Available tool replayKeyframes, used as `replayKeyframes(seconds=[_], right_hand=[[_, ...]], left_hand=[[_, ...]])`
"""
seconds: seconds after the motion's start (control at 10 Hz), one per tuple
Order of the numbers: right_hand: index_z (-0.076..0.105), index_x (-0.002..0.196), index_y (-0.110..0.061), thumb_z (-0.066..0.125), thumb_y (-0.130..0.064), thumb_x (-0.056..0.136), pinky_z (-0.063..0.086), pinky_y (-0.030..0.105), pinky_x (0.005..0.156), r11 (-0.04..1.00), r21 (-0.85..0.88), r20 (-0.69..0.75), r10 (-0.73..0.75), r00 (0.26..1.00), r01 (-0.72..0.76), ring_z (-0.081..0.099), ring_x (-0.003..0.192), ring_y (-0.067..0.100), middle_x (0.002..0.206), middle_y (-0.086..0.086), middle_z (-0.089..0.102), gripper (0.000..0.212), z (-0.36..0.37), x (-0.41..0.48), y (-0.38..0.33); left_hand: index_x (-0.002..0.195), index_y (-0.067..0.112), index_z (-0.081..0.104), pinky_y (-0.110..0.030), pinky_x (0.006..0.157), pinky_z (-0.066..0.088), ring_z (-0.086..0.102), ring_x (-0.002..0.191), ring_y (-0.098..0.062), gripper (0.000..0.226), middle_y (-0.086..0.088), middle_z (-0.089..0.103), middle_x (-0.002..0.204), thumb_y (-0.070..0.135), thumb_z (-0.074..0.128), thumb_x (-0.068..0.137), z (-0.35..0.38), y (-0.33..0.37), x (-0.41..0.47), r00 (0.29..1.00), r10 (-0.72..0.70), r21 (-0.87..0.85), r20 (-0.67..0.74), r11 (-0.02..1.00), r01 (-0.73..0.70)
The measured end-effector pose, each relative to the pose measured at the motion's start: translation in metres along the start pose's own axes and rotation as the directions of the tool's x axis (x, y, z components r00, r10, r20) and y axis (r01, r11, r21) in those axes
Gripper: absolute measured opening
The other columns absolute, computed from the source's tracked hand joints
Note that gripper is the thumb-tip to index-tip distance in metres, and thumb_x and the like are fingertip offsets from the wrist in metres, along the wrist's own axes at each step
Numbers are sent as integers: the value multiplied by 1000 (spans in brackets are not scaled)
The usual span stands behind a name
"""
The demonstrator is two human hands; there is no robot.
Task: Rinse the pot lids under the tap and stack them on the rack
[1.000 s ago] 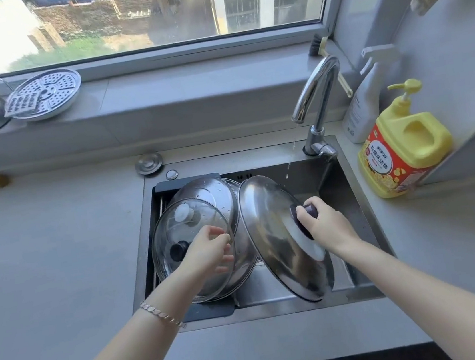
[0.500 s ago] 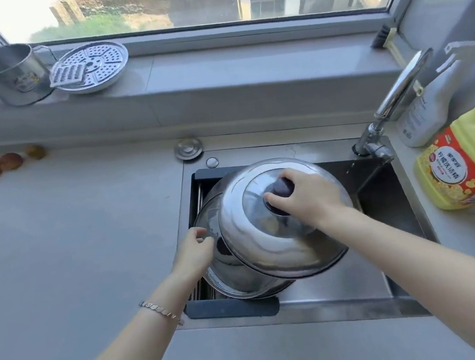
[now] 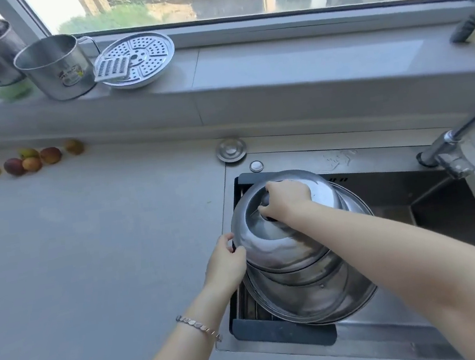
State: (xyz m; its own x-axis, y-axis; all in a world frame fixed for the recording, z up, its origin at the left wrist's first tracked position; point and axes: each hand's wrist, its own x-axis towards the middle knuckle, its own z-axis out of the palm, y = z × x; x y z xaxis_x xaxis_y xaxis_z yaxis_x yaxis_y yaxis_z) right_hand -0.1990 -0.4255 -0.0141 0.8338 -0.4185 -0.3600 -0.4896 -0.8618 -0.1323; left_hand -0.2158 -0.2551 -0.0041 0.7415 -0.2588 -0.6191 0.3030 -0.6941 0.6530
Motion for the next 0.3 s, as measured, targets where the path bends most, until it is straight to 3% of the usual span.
replayKeyframes(seconds=[0.2,0.3], right_hand=[[48,112,-13,54,-50,83,35,29,59,991,-110,34,-76,996,80,61,89,26,98,5,64,48,6,-2,-5],[48,111,-11,56,-56,80,39,31,61,997,-1,67,-77,995,78,61,90,26,99,5,63,55,4,-4,-3]], left_hand=[[137,19,39,-25,85,33,48,99,-16,44,-2,55,119,18,43,93,-3,-5,12,1000,-6,-3,12,1000,6],[135,17,41,-25,83,33,48,98,-17,43,-1,53,111,17,43,93,-4,-1,10,1000,-16,2,1,1000,16]])
